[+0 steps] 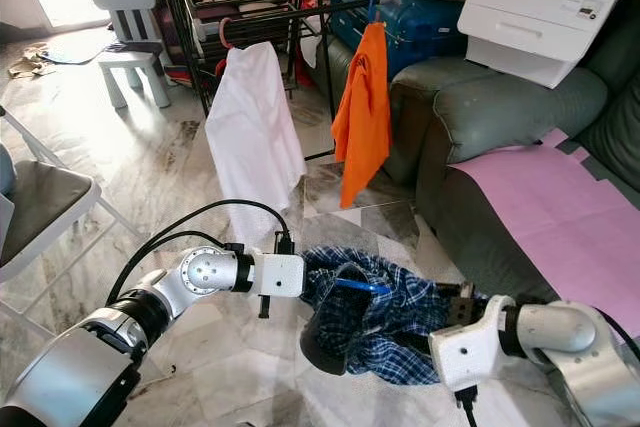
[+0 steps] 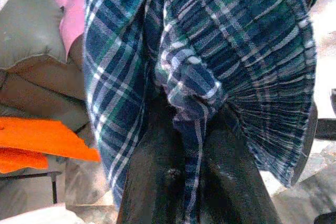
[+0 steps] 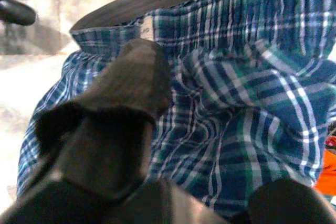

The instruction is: Hang hanger

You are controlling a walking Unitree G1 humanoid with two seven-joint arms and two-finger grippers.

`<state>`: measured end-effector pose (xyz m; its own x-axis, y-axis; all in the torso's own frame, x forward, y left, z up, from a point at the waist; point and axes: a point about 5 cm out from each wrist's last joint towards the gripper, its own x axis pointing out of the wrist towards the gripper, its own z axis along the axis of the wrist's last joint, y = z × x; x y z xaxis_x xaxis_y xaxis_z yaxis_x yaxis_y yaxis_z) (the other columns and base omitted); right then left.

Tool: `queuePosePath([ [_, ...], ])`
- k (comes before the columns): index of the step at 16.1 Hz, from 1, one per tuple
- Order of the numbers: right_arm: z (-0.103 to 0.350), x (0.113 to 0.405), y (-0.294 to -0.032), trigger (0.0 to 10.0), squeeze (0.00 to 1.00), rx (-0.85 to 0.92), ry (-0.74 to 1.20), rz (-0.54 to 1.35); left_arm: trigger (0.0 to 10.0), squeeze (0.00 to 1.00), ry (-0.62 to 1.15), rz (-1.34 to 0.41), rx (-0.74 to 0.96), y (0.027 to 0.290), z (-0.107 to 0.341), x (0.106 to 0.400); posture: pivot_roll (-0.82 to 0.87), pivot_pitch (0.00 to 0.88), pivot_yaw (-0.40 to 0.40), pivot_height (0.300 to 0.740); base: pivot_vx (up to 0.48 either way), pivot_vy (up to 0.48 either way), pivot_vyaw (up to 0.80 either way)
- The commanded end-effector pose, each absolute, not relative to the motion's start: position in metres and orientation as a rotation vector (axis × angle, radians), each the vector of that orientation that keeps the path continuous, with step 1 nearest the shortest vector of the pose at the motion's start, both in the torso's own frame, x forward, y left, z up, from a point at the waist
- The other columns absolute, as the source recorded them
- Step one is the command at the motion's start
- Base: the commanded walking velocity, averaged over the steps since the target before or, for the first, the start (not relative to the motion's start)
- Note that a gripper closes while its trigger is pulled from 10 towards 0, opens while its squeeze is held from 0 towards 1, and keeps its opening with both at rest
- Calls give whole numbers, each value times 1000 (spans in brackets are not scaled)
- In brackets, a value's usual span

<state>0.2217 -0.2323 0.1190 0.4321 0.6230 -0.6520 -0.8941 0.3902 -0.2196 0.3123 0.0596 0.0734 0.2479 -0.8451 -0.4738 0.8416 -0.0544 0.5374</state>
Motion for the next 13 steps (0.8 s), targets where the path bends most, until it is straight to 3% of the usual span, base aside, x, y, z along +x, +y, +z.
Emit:
queuePosePath([
  [1, 115, 218, -234, 0, 0, -614, 560, 1042, 0, 0, -12, -1369, 871, 60, 74, 313, -53, 0, 34, 740, 0, 0, 0],
  [13, 106, 219, -238, 0, 0, -628, 581, 1000, 0, 0, -5, -1380, 856, 59, 73, 312, -51, 0, 30, 740, 0, 0, 0],
])
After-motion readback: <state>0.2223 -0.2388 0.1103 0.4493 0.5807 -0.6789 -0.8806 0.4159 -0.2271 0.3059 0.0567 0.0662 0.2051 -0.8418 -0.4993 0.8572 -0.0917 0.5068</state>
